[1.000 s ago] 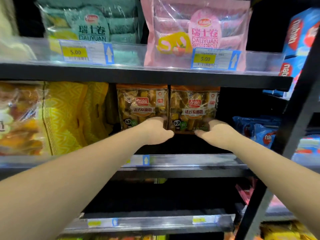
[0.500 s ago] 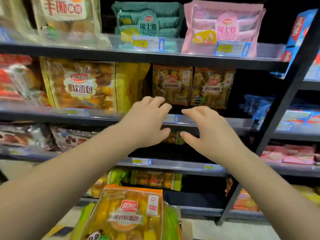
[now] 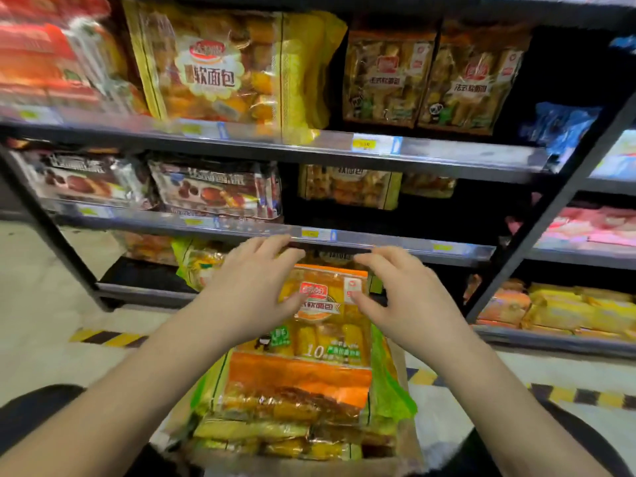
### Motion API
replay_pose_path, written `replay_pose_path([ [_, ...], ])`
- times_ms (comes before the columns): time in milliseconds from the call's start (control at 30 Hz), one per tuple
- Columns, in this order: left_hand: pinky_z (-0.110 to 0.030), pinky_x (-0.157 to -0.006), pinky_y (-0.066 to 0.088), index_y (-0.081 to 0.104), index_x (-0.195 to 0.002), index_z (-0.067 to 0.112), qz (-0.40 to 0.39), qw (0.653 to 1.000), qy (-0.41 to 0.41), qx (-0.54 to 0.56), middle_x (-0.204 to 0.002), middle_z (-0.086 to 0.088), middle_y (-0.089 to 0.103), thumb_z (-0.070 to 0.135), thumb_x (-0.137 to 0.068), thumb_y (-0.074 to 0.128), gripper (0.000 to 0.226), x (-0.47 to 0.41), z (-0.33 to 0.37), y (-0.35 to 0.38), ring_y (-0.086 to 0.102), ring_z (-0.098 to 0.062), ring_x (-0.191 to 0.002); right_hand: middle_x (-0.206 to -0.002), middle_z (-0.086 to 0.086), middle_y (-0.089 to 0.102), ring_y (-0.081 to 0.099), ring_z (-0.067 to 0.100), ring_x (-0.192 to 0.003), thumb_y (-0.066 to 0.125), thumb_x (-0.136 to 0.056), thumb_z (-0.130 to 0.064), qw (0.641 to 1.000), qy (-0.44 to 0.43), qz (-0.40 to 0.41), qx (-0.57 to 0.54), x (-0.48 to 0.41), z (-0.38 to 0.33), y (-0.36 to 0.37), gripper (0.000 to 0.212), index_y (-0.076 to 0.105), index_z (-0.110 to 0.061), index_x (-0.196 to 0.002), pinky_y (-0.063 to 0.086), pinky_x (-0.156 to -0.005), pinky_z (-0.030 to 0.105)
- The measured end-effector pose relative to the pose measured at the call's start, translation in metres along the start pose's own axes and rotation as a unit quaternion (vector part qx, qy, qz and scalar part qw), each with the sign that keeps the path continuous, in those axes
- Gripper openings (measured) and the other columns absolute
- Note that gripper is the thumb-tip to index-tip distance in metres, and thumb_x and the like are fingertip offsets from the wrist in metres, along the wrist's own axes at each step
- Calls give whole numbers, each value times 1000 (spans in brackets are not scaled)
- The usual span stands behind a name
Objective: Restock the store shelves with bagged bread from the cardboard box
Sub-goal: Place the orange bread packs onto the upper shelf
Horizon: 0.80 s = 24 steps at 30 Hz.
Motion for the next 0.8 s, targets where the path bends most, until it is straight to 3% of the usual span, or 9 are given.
replay_pose_path([
  [200, -45, -124, 25, 32, -157, 33, -14, 999, -16, 49, -169, 3, 22, 57, -98, 51, 67, 7, -16, 37, 23, -25, -154, -152, -9, 43, 42, 14, -139, 56, -97, -52, 1000, 1, -30, 10, 6, -5, 28, 54, 46, -37, -147, 37, -113, 38],
  [333, -47, -124, 24, 33, -157, 34, -21, 997, -8, 69, -169, 2, 23, 55, -97, 53, 66, 8, -22, 52, 23, -25, -154, -147, -3, 51, 50, 20, -135, 63, -94, -47, 999, -11, -22, 31, 8, -1, 34, 50, 54, -31, -142, 43, -109, 41],
  [467, -46, -122, 30, 33, -157, 35, -24, 992, -38, 122, -168, 4, 24, 55, -98, 54, 66, 9, -29, 57, 26, -24, -153, -149, -7, 48, 49, 16, -133, 60, -97, -46, 999, -7, -38, 1, 10, 0, 39, 49, 53, -32, -143, 44, -107, 37],
  [800, -43, -112, 42, 13, -163, 28, -134, 932, -161, 295, -164, -5, 32, 63, -93, 58, 90, 7, -41, 79, 43, -27, -144, -149, -15, 40, 51, 9, -128, 52, -100, -52, 993, 30, -99, -50, 22, 7, 53, 51, 44, -38, -148, 53, -96, 31],
])
Point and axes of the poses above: each hand's wrist, its own x-axis away from the middle knuckle, its own y-axis out of the palm, z = x × y, the point moved 2 cm from there along -x, towards the middle knuckle
